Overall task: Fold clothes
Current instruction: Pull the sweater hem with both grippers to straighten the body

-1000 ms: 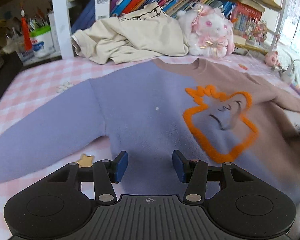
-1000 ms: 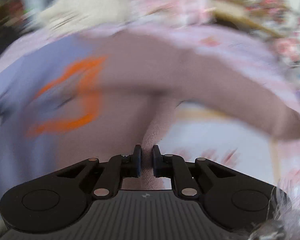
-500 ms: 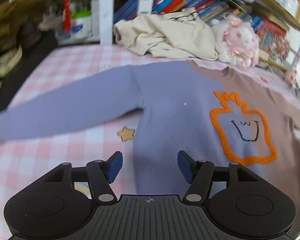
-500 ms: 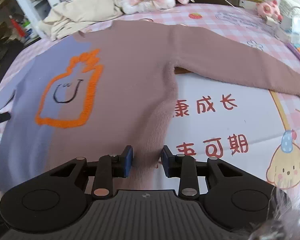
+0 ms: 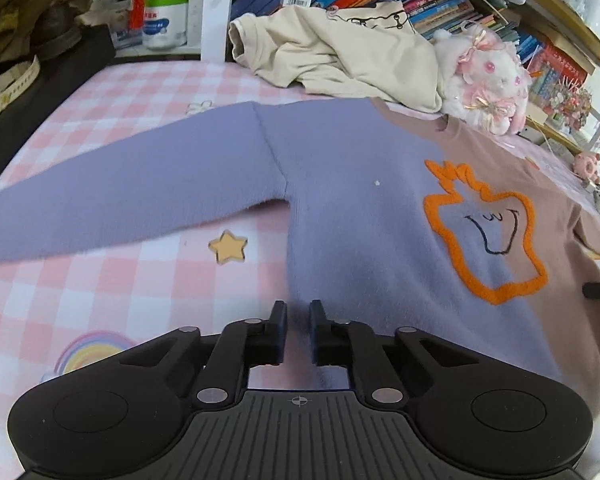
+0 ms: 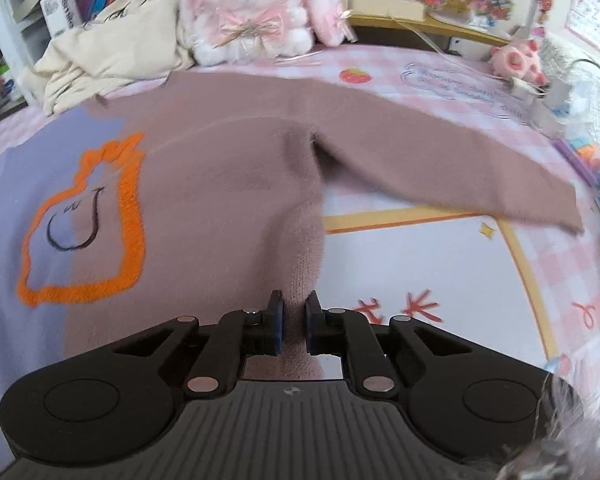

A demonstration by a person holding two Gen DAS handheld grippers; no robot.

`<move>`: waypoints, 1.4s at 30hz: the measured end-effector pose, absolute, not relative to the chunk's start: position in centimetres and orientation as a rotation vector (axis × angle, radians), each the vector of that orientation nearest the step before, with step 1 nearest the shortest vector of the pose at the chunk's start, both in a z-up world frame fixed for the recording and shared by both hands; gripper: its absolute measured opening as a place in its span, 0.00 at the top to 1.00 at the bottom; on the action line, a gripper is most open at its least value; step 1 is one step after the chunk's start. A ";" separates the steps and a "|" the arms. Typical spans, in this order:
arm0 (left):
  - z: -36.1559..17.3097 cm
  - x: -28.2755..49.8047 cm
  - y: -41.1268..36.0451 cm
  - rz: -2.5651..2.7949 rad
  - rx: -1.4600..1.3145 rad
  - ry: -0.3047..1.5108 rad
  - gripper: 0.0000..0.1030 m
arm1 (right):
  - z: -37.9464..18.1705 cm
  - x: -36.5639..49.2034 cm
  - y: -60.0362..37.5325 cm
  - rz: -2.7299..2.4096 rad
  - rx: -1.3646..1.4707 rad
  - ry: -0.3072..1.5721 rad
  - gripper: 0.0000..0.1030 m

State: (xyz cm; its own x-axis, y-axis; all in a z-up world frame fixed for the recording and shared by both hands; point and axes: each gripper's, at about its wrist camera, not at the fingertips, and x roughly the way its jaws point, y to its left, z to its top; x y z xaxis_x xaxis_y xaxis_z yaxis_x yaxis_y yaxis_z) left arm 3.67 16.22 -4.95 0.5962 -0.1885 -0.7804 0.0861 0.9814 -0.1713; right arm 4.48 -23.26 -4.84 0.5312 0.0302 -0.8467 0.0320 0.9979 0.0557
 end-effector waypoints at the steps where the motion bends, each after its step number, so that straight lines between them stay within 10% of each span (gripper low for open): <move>1: -4.9 3.9 16.3 -0.156 -0.111 0.919 0.93 | -4.8 4.1 -22.8 0.033 0.062 1.025 0.90; 11: -4.1 2.1 17.8 -0.183 -0.115 0.914 0.78 | -4.7 -1.2 -23.4 0.083 0.130 1.075 0.76; 18: -5.0 1.5 17.0 -0.155 -0.103 0.902 0.94 | -4.8 -2.3 -22.8 0.099 0.139 1.060 0.87; 42: -3.8 0.3 17.4 -0.200 -0.110 0.901 0.89 | -4.4 -3.2 -23.4 0.058 0.125 1.043 0.79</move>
